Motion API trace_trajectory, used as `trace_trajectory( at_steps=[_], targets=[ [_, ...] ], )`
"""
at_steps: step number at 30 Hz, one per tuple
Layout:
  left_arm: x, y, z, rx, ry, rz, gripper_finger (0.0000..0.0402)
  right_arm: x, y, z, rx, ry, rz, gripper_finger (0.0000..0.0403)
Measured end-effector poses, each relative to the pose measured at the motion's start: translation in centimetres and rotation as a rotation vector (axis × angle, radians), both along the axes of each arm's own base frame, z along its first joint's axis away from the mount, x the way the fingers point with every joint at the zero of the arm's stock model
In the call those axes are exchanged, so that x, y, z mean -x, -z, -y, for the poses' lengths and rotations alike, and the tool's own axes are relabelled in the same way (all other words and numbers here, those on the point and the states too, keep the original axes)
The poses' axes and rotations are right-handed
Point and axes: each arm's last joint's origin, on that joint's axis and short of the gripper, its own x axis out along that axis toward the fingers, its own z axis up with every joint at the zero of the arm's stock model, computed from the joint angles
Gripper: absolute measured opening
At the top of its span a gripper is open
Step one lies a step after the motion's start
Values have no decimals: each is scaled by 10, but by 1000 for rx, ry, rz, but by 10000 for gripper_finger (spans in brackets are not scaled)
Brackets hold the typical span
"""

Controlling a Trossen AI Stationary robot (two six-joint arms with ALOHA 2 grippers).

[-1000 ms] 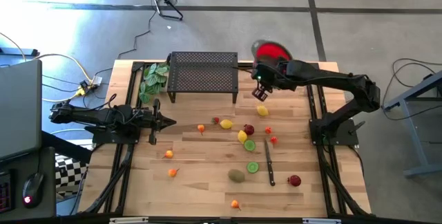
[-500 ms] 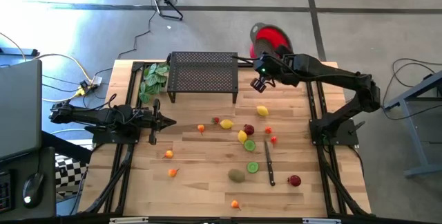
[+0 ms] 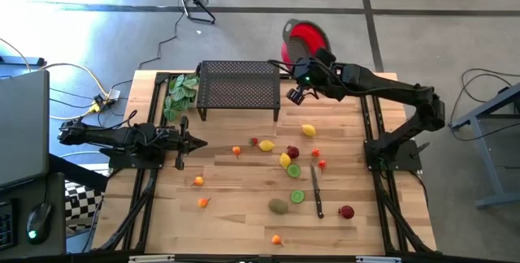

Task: Pick & Place Fruit
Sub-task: Put the red strainer bowl on the shelf

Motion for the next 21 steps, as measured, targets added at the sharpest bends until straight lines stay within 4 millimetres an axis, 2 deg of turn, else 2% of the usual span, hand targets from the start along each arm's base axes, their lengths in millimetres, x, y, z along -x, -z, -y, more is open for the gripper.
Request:
trace_trajectory(
  at_steps=[6,13,17,21],
  targets=[
    [0,0,0,0,0,0,3,-16,8,3,15,-57,-23,10],
    [0,0,0,0,-3,0,3,-54,-4,10,60,-153,-93,10],
    [0,0,0,0,-3,1,3,-77,-2,15,78,-214,-202,10],
    [0,0,0,0,-3,0,3,-91,8,19,87,-279,-344,10]
  ],
)
